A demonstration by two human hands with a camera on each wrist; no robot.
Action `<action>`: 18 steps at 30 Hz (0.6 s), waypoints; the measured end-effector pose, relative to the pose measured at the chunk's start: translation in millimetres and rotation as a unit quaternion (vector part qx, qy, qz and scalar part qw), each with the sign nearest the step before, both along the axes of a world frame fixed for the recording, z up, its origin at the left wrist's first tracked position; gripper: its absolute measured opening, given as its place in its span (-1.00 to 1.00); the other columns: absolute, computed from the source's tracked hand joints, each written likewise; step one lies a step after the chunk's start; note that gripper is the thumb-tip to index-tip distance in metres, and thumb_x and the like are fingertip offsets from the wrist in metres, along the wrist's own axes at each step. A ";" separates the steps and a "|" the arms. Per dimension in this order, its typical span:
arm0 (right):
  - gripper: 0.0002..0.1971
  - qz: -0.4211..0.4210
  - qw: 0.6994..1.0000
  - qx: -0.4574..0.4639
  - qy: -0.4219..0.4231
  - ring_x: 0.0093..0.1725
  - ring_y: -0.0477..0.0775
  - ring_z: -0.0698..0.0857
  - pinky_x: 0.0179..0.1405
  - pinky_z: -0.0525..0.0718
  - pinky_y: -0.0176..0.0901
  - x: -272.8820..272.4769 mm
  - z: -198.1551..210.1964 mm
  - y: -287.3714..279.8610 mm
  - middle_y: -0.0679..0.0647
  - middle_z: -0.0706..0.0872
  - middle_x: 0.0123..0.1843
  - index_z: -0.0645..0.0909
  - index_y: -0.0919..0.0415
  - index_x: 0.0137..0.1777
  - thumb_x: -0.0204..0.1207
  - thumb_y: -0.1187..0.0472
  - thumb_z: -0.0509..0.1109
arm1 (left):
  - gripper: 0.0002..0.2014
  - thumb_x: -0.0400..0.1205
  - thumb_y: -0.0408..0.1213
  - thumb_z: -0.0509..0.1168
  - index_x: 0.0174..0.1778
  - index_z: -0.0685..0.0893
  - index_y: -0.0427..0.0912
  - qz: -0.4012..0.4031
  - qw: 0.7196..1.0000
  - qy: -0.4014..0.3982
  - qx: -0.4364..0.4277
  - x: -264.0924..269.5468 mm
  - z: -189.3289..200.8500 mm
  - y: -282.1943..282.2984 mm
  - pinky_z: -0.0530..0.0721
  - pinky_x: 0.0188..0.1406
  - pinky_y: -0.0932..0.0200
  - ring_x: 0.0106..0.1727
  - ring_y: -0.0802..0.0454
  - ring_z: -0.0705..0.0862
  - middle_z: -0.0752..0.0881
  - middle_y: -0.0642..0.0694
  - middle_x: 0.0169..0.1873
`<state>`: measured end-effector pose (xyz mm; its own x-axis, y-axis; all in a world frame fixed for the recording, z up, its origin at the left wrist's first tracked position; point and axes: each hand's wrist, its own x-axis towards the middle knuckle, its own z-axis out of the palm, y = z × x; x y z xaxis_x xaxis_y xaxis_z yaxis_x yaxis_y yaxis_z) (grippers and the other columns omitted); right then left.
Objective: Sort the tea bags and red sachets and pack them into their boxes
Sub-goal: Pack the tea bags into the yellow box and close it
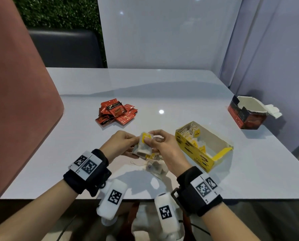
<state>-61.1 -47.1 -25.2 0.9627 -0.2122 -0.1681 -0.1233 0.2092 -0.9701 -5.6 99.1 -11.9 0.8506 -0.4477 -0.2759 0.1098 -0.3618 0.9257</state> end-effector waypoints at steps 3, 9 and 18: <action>-0.75 0.001 0.997 -0.080 -0.018 -0.37 -0.04 0.69 -0.50 0.63 -0.33 5.0 2.1 3.2 0.08 0.69 -0.30 0.56 0.25 0.03 0.41 0.35 0.52 | -0.55 0.62 -0.06 0.23 0.00 0.71 -0.46 0.012 0.997 0.052 -0.062 -3.7 5.2 -2.2 0.80 -0.24 0.14 -0.20 -0.15 0.81 0.79 -0.39 -0.13; -0.88 -0.012 0.976 -0.211 -0.053 -0.35 -0.04 0.65 -0.48 0.59 -0.35 12.2 2.1 -0.1 0.01 0.64 -0.23 0.57 0.20 -0.07 0.48 0.25 0.47 | -0.75 0.57 -0.41 0.33 0.14 0.68 -0.40 -0.004 0.998 0.020 -0.059 -5.2 3.9 4.3 0.78 -0.21 0.25 -0.13 -0.10 0.81 0.77 -0.38 0.00; -0.75 0.187 0.680 -0.707 0.045 0.27 0.28 0.52 -0.05 0.46 0.02 -11.7 -9.8 -9.4 0.24 0.50 0.29 0.48 0.31 0.24 0.58 0.39 0.17 | -0.72 0.66 -0.38 0.22 0.24 0.57 -0.45 0.015 0.991 0.088 -0.103 -4.4 -14.0 15.2 0.76 -0.22 0.26 -0.08 -0.07 0.81 0.74 -0.37 0.06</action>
